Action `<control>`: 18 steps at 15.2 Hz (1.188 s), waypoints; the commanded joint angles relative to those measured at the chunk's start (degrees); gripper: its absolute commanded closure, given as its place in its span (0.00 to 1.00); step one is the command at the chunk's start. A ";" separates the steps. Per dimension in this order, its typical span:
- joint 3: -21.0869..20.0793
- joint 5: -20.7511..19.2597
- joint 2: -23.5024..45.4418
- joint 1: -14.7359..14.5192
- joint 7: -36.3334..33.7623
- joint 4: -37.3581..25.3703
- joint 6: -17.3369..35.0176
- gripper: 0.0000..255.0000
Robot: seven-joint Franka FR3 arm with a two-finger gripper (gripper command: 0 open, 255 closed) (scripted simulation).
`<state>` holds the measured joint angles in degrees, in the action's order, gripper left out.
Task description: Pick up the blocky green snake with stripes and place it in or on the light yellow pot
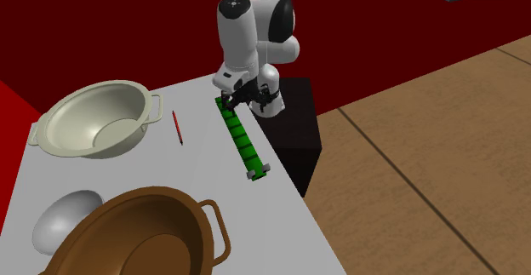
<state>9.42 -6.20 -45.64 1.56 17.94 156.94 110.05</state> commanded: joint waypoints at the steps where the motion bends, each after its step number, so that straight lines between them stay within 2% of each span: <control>1: 1.60 -2.39 1.30 0.73 2.76 2.79 4.90 0.00; 4: 4.24 -5.94 5.25 1.94 6.70 5.28 12.42 0.00; 12: 5.65 -7.33 10.25 2.35 6.85 8.89 21.10 0.00; 18: 5.64 -7.33 10.25 2.35 6.85 8.89 21.10 0.00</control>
<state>15.06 -13.53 -35.40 3.90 24.79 165.81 131.12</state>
